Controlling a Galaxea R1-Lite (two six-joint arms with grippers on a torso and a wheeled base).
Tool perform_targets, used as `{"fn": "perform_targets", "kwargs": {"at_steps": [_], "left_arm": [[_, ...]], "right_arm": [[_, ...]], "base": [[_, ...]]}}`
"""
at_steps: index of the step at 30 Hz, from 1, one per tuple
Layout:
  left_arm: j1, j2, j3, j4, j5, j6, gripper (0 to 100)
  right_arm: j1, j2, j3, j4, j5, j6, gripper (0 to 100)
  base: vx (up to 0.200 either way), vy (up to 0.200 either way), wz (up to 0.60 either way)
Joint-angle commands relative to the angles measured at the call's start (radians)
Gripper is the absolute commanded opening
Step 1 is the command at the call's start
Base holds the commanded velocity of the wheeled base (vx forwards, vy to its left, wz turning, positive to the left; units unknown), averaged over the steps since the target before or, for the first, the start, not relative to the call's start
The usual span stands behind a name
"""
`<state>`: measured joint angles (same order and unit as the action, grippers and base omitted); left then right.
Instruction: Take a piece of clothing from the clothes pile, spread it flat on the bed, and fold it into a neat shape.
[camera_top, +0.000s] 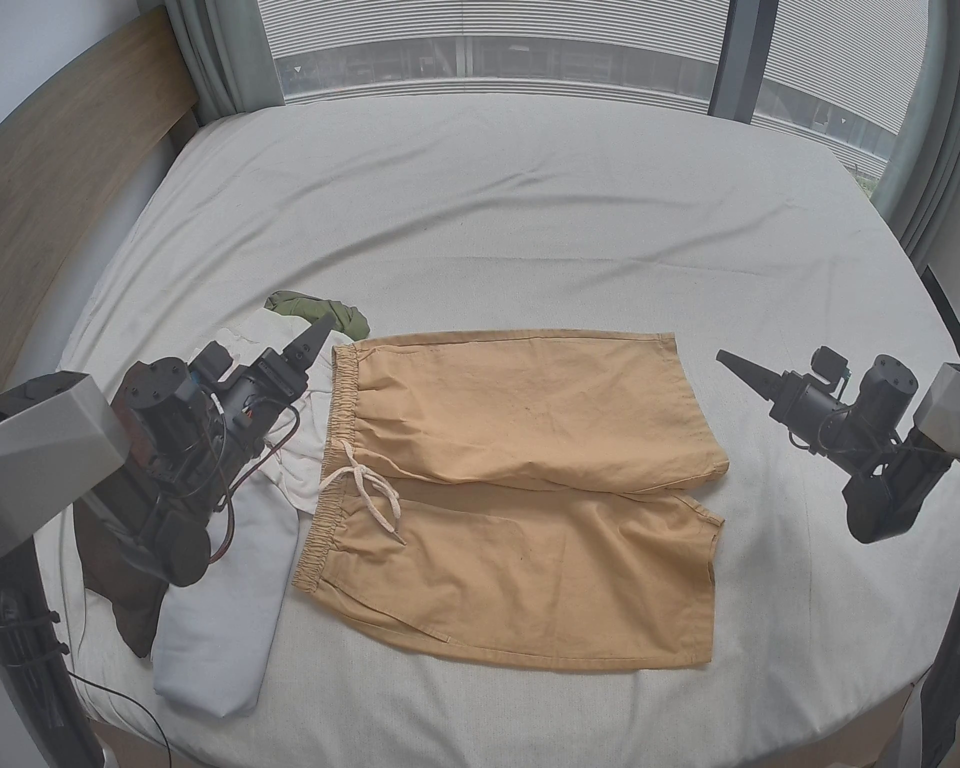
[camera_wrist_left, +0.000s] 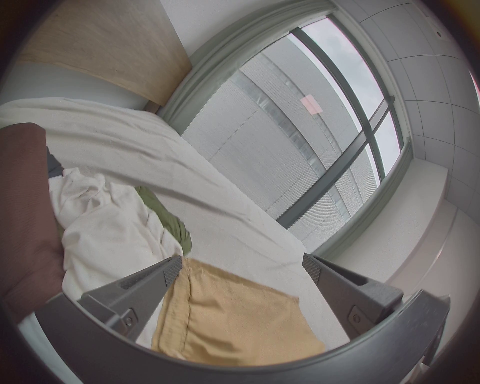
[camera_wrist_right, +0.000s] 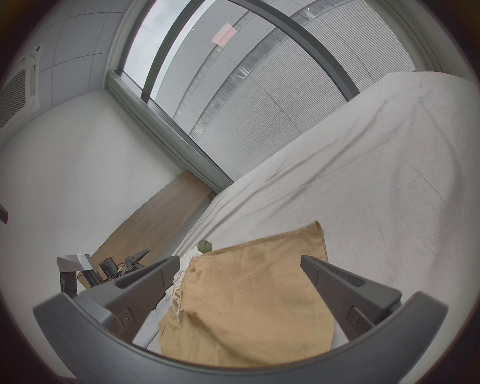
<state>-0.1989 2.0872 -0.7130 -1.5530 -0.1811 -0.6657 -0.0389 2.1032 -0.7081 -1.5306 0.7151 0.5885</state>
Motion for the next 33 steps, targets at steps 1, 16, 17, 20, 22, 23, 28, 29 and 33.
{"fn": "perform_targets", "kwargs": {"at_steps": [1, 16, 17, 20, 22, 23, 28, 29, 33], "left_arm": [[0.009, -0.196, 0.210, -0.001, -0.117, 0.005, 100], [0.039, -0.187, 0.343, -0.001, -0.241, 0.089, 100], [0.038, -0.182, 0.345, -0.001, -0.241, 0.091, 100], [0.036, -0.180, 0.346, -0.001, -0.241, 0.089, 100], [0.036, -0.180, 0.346, -0.001, -0.239, 0.089, 100], [0.036, -0.180, 0.346, -0.001, -0.241, 0.089, 100], [0.036, -0.179, 0.349, -0.001, -0.241, 0.089, 100], [0.036, -0.179, 0.349, -0.001, -0.241, 0.089, 100], [0.036, -0.176, 0.349, -0.001, -0.241, 0.091, 100]], "right_arm": [[-0.004, -0.161, 0.213, 0.001, 0.000, -0.029, 100], [-0.062, -0.038, 0.440, 0.001, 0.004, -0.050, 100], [-0.075, -0.012, 0.438, 0.001, 0.004, -0.050, 100], [-0.090, 0.029, 0.435, 0.000, 0.006, -0.049, 100], [-0.091, 0.044, 0.430, 0.000, 0.006, -0.047, 100], [-0.091, 0.058, 0.426, -0.002, 0.006, -0.045, 100], [-0.081, 0.075, 0.418, -0.002, 0.006, -0.007, 100], [-0.076, 0.074, 0.418, -0.002, 0.006, 0.007, 100], [-0.058, 0.075, 0.417, -0.002, 0.006, 0.034, 100]], "base": [[0.000, 0.000, 0.00], [0.000, 0.000, 0.00], [0.000, 0.000, 0.00], [0.000, 0.000, 0.00], [0.000, 0.000, 0.00], [0.000, 0.000, 0.00], [0.000, 0.000, 0.00], [0.000, 0.000, 0.00], [0.000, 0.000, 0.00]]}}
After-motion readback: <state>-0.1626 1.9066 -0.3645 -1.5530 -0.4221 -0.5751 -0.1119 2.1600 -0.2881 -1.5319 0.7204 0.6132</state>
